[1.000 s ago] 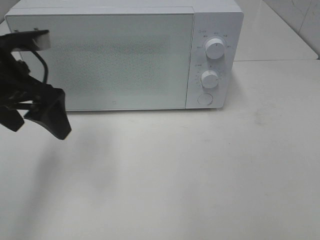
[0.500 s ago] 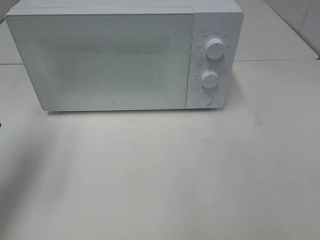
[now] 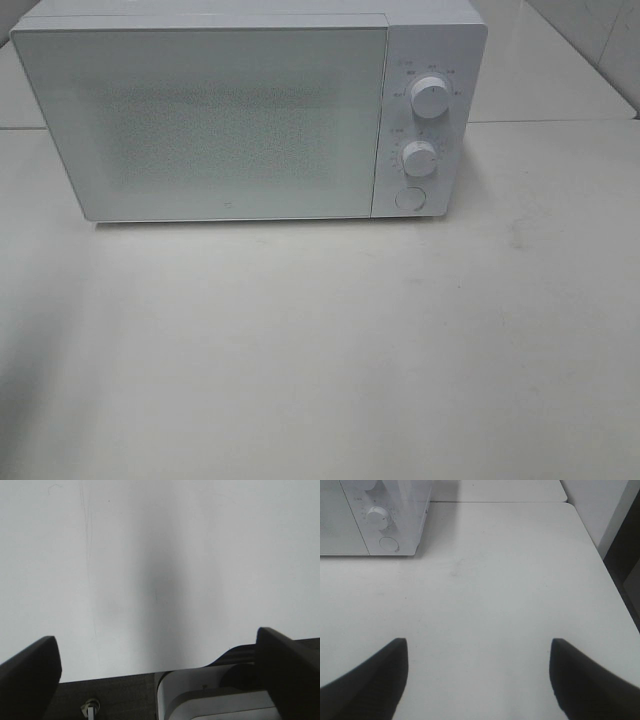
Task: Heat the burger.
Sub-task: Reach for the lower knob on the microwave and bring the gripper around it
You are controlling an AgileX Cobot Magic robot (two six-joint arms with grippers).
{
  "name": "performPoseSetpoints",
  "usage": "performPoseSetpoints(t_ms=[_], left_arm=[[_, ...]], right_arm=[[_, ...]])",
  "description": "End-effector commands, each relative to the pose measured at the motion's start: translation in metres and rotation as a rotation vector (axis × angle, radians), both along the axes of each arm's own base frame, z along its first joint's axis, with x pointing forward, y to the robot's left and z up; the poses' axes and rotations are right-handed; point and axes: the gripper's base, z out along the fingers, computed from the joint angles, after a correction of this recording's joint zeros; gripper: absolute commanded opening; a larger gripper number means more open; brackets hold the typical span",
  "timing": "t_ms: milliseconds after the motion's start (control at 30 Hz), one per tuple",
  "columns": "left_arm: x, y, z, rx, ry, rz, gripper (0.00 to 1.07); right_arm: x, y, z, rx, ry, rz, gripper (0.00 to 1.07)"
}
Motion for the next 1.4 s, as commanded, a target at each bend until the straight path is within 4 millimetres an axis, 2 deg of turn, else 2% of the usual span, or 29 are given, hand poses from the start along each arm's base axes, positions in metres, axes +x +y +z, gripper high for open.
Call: performPoseSetpoints(t_ms=[33, 100, 133, 167, 233, 267, 333, 367, 433, 567, 733, 867, 933, 1233, 1300, 1400], left_arm=[[-0.014, 0.001, 0.000, 0.001, -0.049, 0.015, 1.00], [-0.032, 0.001, -0.002, 0.005, -0.097, 0.015, 1.00], [-0.032, 0.001, -0.002, 0.005, -0.097, 0.015, 1.00], [-0.044, 0.000, -0.003, 0.006, -0.133, 0.014, 1.00], [-0.050, 0.000, -0.005, 0.006, -0.149, 0.014, 1.00], [-0.060, 0.000, -0.008, 0.004, -0.174, 0.015, 1.00], [-0.064, 0.000, -0.010, 0.005, -0.185, 0.015, 1.00], [-0.074, 0.000, -0.013, 0.004, -0.216, 0.017, 1.00], [-0.078, 0.000, -0.015, 0.002, -0.228, 0.020, 1.00], [-0.099, -0.001, -0.016, -0.013, -0.326, 0.043, 1.00], [-0.118, -0.001, -0.012, -0.015, -0.455, 0.045, 1.00], [-0.128, -0.001, -0.010, -0.015, -0.519, 0.045, 1.00], [-0.140, -0.001, -0.009, -0.015, -0.590, 0.044, 1.00], [-0.154, -0.001, -0.009, -0.014, -0.682, 0.044, 1.00], [-0.163, -0.001, -0.010, -0.016, -0.739, 0.043, 1.00], [-0.163, -0.001, -0.010, -0.016, -0.735, 0.043, 1.00]], right_arm=[[-0.004, 0.000, -0.002, -0.008, -0.024, -0.001, 0.76], [-0.004, 0.000, -0.002, -0.008, -0.024, -0.001, 0.76], [-0.004, 0.000, -0.002, -0.008, -0.024, -0.001, 0.76], [-0.004, 0.000, -0.002, -0.008, -0.024, -0.001, 0.76], [-0.004, 0.000, -0.002, -0.008, -0.024, -0.001, 0.76], [-0.004, 0.000, -0.002, -0.008, -0.024, -0.001, 0.76], [-0.004, 0.000, -0.002, -0.008, -0.024, -0.001, 0.76], [-0.004, 0.000, -0.002, -0.008, -0.024, -0.001, 0.76], [-0.004, 0.000, -0.002, -0.008, -0.024, -0.001, 0.76], [-0.004, 0.000, -0.002, -0.008, -0.024, -0.001, 0.76], [-0.004, 0.000, -0.002, -0.008, -0.024, -0.001, 0.76], [-0.004, 0.000, -0.002, -0.008, -0.024, -0.001, 0.76], [-0.004, 0.000, -0.002, -0.008, -0.024, -0.001, 0.76], [-0.004, 0.000, -0.002, -0.008, -0.024, -0.001, 0.76], [-0.004, 0.000, -0.002, -0.008, -0.024, -0.001, 0.76], [-0.004, 0.000, -0.002, -0.008, -0.024, -0.001, 0.76]])
